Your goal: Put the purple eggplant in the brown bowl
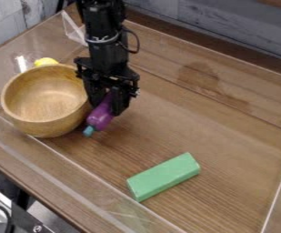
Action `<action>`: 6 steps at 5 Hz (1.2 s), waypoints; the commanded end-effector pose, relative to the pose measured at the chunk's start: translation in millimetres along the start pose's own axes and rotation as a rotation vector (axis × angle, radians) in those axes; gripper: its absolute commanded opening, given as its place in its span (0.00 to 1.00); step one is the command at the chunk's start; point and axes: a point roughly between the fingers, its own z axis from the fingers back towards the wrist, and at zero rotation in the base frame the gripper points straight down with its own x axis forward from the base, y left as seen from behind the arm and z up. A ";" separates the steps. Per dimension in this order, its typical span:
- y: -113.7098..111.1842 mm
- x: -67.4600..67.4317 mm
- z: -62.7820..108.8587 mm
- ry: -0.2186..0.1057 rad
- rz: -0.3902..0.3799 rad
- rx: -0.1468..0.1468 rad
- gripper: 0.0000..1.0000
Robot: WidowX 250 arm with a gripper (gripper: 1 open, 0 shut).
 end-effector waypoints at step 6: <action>0.9 -8.1 5.9 -0.018 0.037 0.003 0.00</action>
